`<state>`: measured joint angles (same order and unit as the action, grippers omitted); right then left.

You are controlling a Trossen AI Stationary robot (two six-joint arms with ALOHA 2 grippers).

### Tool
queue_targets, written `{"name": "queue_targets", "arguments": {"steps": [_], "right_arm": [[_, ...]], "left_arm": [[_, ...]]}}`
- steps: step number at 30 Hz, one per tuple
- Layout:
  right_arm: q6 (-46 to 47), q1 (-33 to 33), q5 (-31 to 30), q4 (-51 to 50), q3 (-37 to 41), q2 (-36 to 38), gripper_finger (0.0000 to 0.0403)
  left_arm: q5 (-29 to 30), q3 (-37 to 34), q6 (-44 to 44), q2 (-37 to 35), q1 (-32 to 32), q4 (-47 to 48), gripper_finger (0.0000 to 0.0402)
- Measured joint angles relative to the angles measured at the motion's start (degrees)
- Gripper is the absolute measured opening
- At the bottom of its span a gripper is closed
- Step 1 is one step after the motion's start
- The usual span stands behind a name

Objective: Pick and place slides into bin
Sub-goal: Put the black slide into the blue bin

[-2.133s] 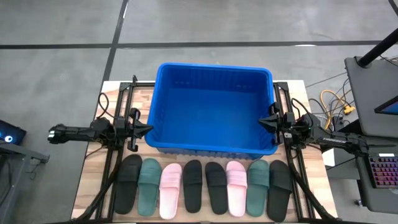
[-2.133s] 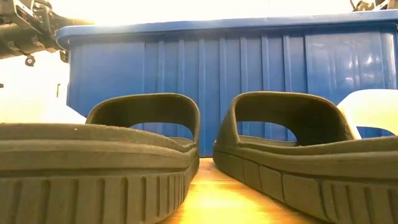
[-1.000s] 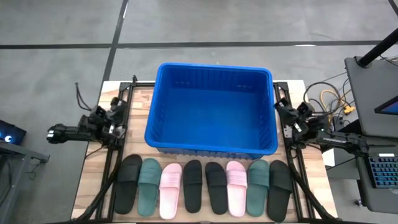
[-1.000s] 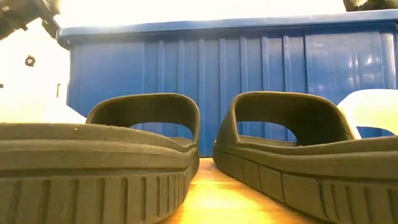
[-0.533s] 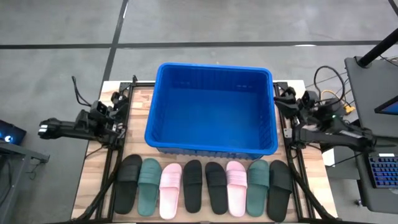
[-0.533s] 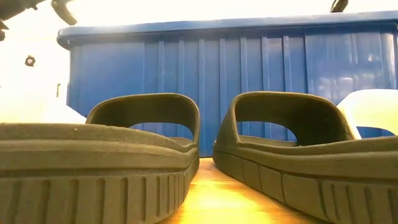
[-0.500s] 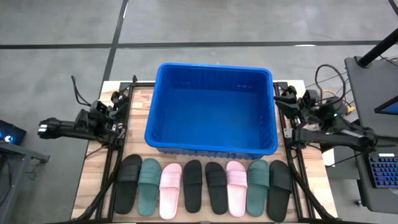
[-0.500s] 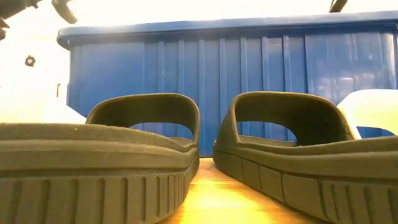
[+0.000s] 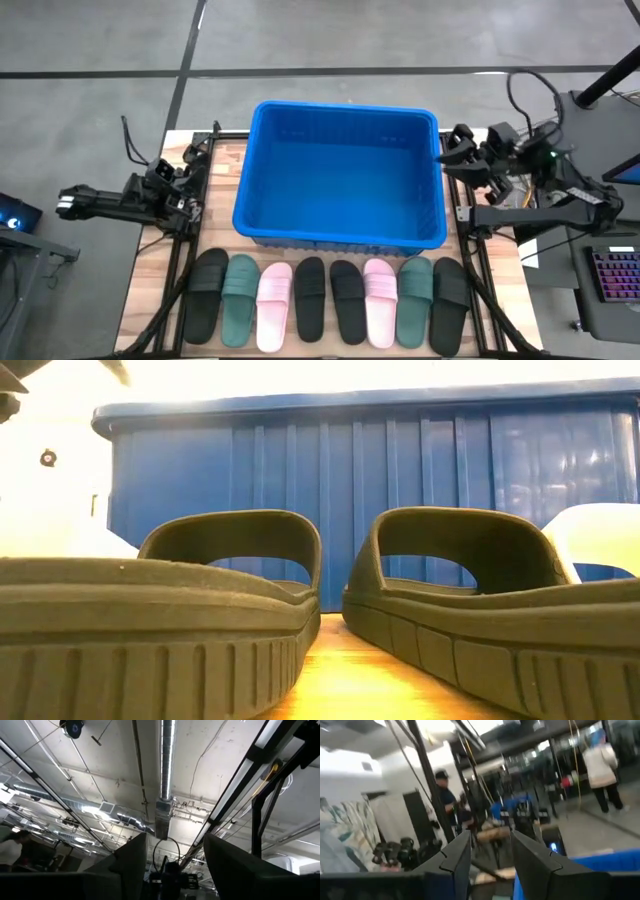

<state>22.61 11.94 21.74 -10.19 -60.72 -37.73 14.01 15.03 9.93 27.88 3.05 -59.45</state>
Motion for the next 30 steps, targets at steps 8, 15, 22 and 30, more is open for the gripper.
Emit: {"name": "queue_targets", "arguments": {"steps": [8,15,22,30], "right_arm": [[-1.66,-2.03,5.65,-13.70,-14.95,-11.04,0.0129],[1.42,-6.84,5.24,-35.61,-26.75,-18.51,0.0128],[4.67,-14.20,3.93,-37.25,-30.96,-22.33,0.0124],[7.49,-23.48,-1.00,-34.08,-34.77,-28.67,0.0123]], "left_arm": [[-0.23,-0.07,4.81,0.53,-0.02,-0.06,0.0180],[-0.23,-0.11,4.77,0.57,-0.04,-0.06,0.0180],[-0.20,-0.15,4.79,0.62,-0.04,-0.03,0.0180],[0.35,-0.15,4.83,0.61,-0.04,-0.06,0.0180]]}}
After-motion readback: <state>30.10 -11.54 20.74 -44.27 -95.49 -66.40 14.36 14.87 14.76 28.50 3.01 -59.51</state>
